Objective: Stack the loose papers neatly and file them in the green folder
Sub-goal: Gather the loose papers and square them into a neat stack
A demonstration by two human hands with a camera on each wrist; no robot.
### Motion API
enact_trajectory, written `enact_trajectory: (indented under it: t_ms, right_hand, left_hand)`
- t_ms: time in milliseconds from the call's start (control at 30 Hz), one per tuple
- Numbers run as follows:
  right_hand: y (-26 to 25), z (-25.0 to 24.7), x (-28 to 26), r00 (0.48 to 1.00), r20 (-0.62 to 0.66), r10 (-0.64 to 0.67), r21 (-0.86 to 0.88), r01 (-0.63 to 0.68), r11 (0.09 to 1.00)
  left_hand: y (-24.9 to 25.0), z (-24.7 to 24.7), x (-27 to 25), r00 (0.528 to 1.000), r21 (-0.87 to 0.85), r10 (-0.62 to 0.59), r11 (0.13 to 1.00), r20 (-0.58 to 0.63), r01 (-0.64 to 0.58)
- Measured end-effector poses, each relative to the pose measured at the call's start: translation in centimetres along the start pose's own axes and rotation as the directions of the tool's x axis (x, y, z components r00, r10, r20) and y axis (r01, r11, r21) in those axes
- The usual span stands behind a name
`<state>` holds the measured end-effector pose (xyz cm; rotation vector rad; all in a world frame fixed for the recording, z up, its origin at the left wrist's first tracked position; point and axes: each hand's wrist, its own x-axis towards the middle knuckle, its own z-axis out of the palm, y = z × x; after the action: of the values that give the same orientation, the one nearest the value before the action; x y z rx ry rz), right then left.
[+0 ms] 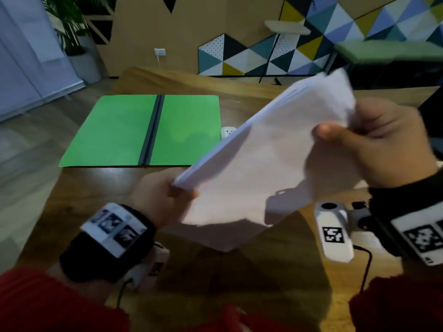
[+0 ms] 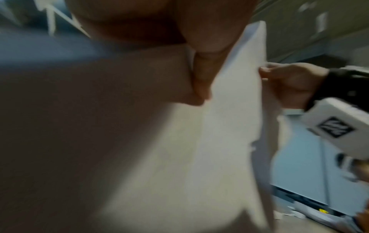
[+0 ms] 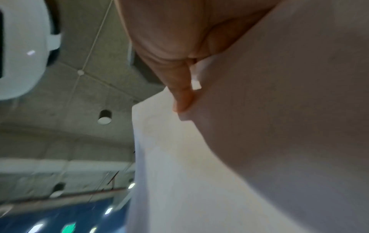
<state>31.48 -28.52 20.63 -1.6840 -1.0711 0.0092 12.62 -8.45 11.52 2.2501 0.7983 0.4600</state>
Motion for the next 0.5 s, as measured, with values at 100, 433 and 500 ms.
enact_trajectory:
  t_ms: [100,433,500]
  right_hand:
    - [2.4,-1.7,-0.5,0.987,-0.038,0.154,0.265,-0.139,0.954]
    - [7.6,3.3,-4.0,0.905,-0.215,0.367,0.583,-0.183,0.792]
    - [9.7,4.8,-5.8,0.86,-0.197,0.472,0.513,-0.319,0.797]
  left_hand:
    - [-2.4,-2.7,0.6,0.991,-0.299,-0.122,0.949,-0.049,0.102]
    - [-3.8,-2.3,1.1,0.935,-0.718,-0.178,0.688,-0.308,-0.106]
    - [-3.9,-1.0,0.8,0.947,-0.529,-0.167,0.849,-0.273,-0.003]
